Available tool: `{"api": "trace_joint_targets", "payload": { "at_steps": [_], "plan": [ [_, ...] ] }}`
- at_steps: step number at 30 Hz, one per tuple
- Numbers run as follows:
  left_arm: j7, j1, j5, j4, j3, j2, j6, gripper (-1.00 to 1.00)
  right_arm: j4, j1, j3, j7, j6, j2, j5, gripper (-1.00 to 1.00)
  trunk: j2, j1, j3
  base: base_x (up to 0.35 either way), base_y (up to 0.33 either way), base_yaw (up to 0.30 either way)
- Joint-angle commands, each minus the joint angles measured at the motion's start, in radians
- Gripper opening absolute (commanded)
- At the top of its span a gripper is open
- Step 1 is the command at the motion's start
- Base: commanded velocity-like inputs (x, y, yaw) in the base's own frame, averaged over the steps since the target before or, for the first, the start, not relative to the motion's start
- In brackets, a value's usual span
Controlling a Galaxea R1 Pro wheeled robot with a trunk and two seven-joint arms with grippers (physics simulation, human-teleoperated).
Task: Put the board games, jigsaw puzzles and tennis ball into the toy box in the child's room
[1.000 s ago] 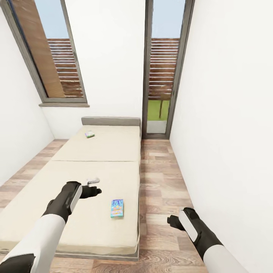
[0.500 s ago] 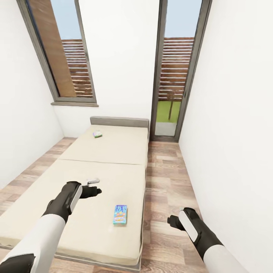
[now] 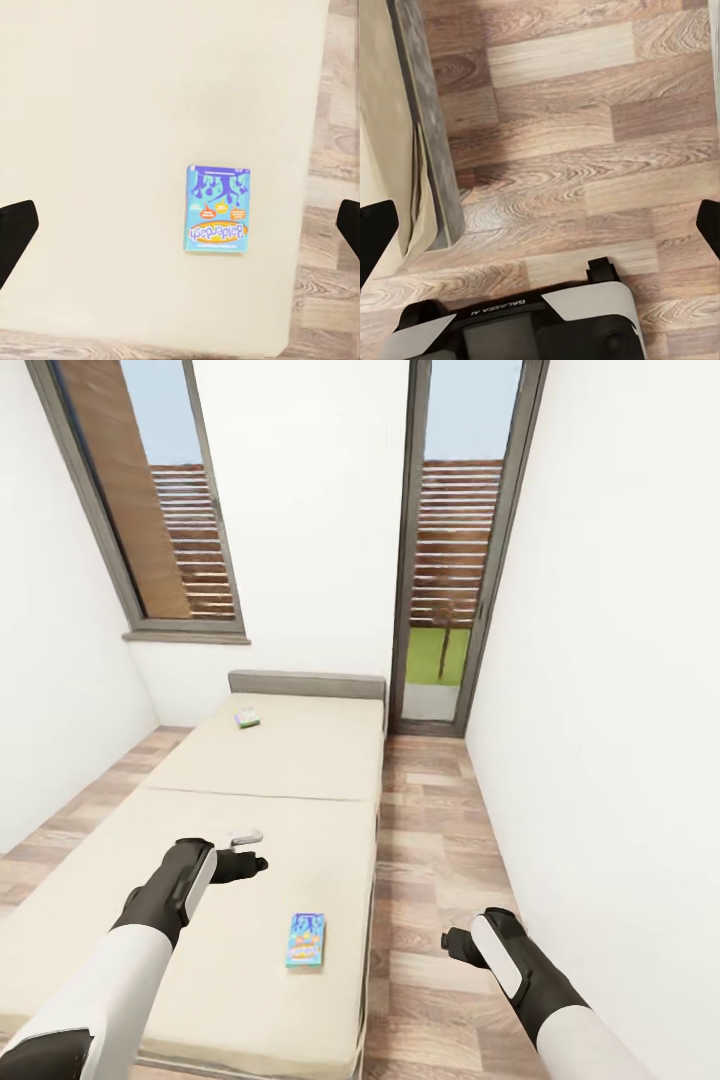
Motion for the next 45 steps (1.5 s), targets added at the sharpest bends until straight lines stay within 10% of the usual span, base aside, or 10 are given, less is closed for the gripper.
{"api": "trace_joint_targets", "payload": {
  "at_steps": [1, 45],
  "plan": [
    [-0.004, -0.001, -0.001, -0.001, 0.003, 0.000, 0.005, 1.00, -0.001, -0.001, 0.003, -0.010, 0.001, 0.000, -0.010, 1.00, -0.002, 0.001, -0.001, 0.108, -0.016, -0.177],
    [-0.007, 0.001, -0.001, -0.001, 0.002, 0.000, 0.005, 1.00, -0.001, -0.001, 0.004, -0.008, 0.001, 0.000, -0.011, 1.00, -0.002, 0.001, 0.010, 0.073, -0.001, -0.049]
  ]
}}
